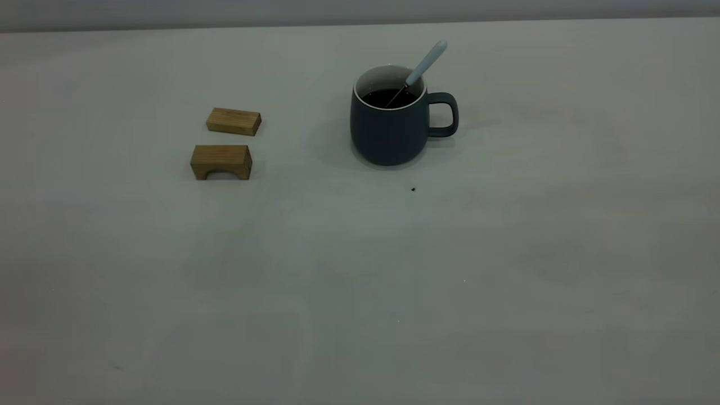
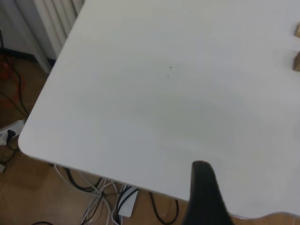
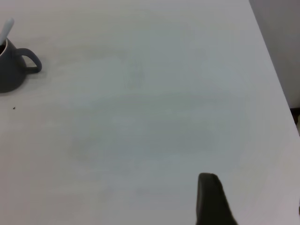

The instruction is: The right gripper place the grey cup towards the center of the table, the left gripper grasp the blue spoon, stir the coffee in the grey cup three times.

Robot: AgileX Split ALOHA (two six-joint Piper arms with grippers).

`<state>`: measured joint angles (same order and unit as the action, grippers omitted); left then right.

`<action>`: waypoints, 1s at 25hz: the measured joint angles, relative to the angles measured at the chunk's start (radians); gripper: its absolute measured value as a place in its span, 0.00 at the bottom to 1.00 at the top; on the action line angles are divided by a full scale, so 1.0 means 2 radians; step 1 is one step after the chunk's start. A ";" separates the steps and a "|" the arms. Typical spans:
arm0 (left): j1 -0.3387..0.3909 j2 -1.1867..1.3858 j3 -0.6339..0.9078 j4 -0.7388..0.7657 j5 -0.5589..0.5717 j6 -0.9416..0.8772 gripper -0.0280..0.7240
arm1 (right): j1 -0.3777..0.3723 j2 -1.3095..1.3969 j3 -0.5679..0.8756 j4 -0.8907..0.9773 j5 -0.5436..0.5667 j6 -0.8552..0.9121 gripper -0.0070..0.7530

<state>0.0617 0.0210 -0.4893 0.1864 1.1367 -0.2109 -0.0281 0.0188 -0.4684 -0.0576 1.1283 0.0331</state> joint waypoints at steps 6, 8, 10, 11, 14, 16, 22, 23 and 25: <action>0.000 -0.020 0.000 0.000 0.001 0.000 0.80 | 0.000 0.000 0.000 0.000 0.000 0.000 0.63; 0.000 -0.020 0.000 0.000 0.001 0.000 0.80 | 0.000 0.000 0.000 0.000 0.000 0.000 0.63; 0.000 -0.020 0.000 0.000 0.001 0.000 0.80 | 0.000 0.000 0.000 0.000 0.000 0.000 0.63; 0.000 -0.020 0.000 0.000 0.001 0.000 0.80 | 0.000 0.000 0.000 0.000 0.000 0.000 0.63; 0.000 -0.020 0.000 0.000 0.001 0.000 0.80 | 0.000 0.000 0.000 0.000 0.000 0.000 0.63; 0.000 -0.020 0.000 0.000 0.001 0.000 0.80 | 0.000 0.000 0.000 0.000 0.000 0.000 0.63; 0.000 -0.020 0.000 0.000 0.001 0.000 0.80 | 0.000 0.000 0.000 0.000 0.000 0.000 0.63; 0.000 -0.020 0.000 0.000 0.001 0.000 0.80 | 0.000 0.000 0.000 -0.001 0.000 0.000 0.63; 0.000 -0.020 0.000 0.000 0.001 0.000 0.80 | 0.000 0.000 0.000 -0.001 0.000 0.000 0.63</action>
<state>0.0617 -0.0186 -0.4893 0.1864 1.1387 -0.2109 -0.0281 0.0188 -0.4684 -0.0588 1.1283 0.0322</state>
